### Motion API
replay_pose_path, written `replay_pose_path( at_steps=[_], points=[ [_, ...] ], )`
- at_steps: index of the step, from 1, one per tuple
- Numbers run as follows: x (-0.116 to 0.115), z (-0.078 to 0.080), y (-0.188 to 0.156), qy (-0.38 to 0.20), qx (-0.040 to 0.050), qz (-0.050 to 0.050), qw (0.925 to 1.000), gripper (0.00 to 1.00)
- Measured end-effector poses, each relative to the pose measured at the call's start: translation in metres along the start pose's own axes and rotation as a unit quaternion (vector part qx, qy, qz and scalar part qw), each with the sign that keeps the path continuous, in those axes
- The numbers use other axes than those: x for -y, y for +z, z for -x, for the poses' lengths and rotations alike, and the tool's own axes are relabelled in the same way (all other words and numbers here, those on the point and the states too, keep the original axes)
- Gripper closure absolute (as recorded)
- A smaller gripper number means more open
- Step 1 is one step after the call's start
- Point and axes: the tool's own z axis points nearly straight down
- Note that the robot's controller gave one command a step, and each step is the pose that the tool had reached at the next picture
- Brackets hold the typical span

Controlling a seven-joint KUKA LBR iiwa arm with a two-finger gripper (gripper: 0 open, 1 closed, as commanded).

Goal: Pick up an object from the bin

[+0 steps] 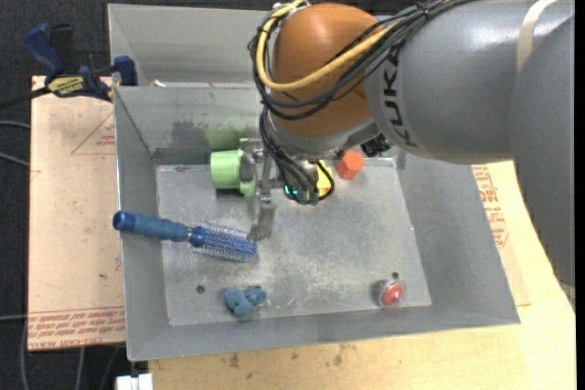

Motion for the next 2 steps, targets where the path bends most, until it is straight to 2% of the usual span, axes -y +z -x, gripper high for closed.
replay_pose_path(
  at_steps=[1,2],
  points=[
    [-0.035,-0.021,0.136,0.143,0.0001,0.0,0.9897,0.0],
    [-0.028,-0.024,0.101,0.169,0.0042,0.001,0.9856,0.0]
  ],
)
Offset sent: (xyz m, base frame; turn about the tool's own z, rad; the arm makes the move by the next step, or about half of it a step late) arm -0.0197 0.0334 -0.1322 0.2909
